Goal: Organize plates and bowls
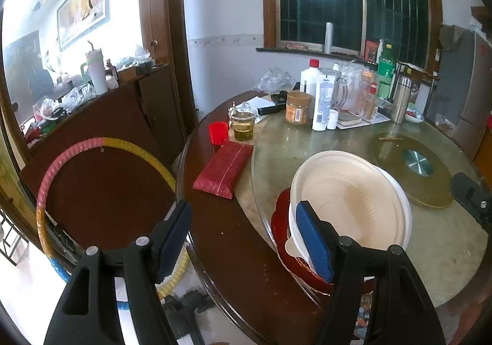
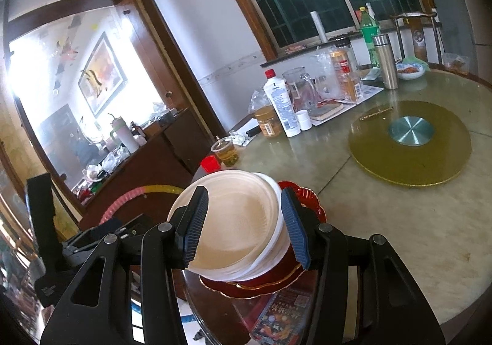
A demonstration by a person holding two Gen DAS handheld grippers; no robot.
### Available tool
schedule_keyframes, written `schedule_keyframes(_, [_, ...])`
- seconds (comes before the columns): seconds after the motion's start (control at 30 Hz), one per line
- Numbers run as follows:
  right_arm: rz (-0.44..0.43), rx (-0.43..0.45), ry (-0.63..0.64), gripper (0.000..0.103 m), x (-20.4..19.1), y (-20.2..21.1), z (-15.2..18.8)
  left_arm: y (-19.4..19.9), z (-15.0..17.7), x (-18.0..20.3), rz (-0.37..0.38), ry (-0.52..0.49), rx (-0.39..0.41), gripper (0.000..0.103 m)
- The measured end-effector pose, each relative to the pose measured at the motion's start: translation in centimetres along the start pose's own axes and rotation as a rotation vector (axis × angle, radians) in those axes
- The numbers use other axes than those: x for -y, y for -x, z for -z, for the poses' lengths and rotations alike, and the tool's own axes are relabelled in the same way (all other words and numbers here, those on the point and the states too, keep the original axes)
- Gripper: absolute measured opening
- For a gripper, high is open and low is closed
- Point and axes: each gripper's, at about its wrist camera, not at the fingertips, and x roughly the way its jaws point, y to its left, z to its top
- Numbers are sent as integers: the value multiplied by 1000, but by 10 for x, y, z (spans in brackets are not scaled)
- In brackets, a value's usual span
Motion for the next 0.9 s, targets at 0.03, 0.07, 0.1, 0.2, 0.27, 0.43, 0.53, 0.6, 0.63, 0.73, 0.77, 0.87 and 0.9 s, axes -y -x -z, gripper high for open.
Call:
schedule_keyframes(0.03, [-2,0,1,50,-1,1,1,1,0,0,3,0,3,72])
schedule_keyframes(0.07, [-5,-1,2,50,-2,1,1,4,0,0,10,2,8,74])
schedule_keyframes(0.1, [-8,-1,3,50,-2,1,2,6,0,0,15,3,13,76])
schedule_keyframes(0.2, [-15,-3,8,50,-4,2,3,14,0,1,22,0,30,76])
schedule_keyframes(0.27, [-21,-4,13,50,-6,3,4,19,1,3,23,-5,40,76])
schedule_keyframes(0.43, [-22,8,36,50,-11,8,8,25,5,11,25,-21,50,76])
schedule_keyframes(0.53, [-24,16,43,50,-13,13,9,30,8,13,28,-26,51,76])
schedule_keyframes(0.6, [-23,22,47,50,-13,16,10,32,9,15,29,-26,52,77])
schedule_keyframes(0.63, [-22,25,48,50,-13,18,10,33,10,16,31,-25,53,77])
schedule_keyframes(0.73, [-21,30,48,50,-10,24,11,36,12,19,37,-26,53,79])
schedule_keyframes(0.77, [-20,31,46,50,-10,25,11,37,13,21,39,-27,52,79])
schedule_keyframes(0.87, [-21,30,42,50,-8,28,14,38,17,25,47,-29,40,79])
schedule_keyframes(0.9, [-20,27,41,50,-8,29,15,38,18,26,50,-29,32,79])
